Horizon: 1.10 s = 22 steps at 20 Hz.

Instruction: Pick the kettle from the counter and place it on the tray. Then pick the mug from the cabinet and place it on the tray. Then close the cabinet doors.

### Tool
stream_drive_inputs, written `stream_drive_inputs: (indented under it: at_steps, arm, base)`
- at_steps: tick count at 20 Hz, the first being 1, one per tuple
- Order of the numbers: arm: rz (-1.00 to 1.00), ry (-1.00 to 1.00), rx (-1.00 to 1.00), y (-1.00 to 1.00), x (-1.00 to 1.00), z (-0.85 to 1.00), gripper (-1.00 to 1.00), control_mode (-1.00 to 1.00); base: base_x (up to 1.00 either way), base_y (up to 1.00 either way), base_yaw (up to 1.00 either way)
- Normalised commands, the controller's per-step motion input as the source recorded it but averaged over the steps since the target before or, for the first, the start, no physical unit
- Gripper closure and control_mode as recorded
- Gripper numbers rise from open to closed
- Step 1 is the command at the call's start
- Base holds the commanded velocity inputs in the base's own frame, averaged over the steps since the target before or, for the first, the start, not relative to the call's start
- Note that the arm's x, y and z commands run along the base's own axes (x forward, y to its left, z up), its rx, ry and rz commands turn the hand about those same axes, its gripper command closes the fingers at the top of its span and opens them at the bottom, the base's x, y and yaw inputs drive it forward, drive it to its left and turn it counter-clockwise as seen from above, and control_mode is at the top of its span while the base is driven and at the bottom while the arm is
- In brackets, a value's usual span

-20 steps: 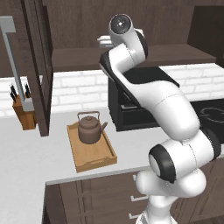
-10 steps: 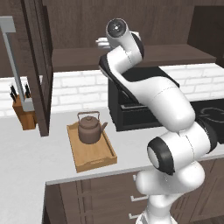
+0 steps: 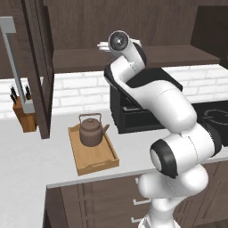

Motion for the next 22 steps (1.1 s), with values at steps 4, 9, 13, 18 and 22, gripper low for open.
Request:
stream_drive_inputs:
  at_steps: [4,9,13,18,22]
  arm:
    - [0.0,-0.06,0.04,-0.22,0.06,-0.09,-1.0,-1.0]
    - [0.0,-0.02,0.03,-0.12,0.1,-0.07,-1.0,-1.0]
    - [0.0,0.0,0.0,0.03,0.23,-0.1,-1.0,-1.0]
    - [0.0,0.0,0.01,0.02,0.17,-0.04,-1.0,-1.0]
    - [0.0,0.0,0.02,0.0,0.15,0.0,-1.0,-1.0]
  base:
    - [0.0,0.0,0.0]
    - [0.0,0.0,0.0]
    - [0.0,0.0,0.0]
    - [0.0,0.0,0.0]
    - [0.0,0.0,0.0]
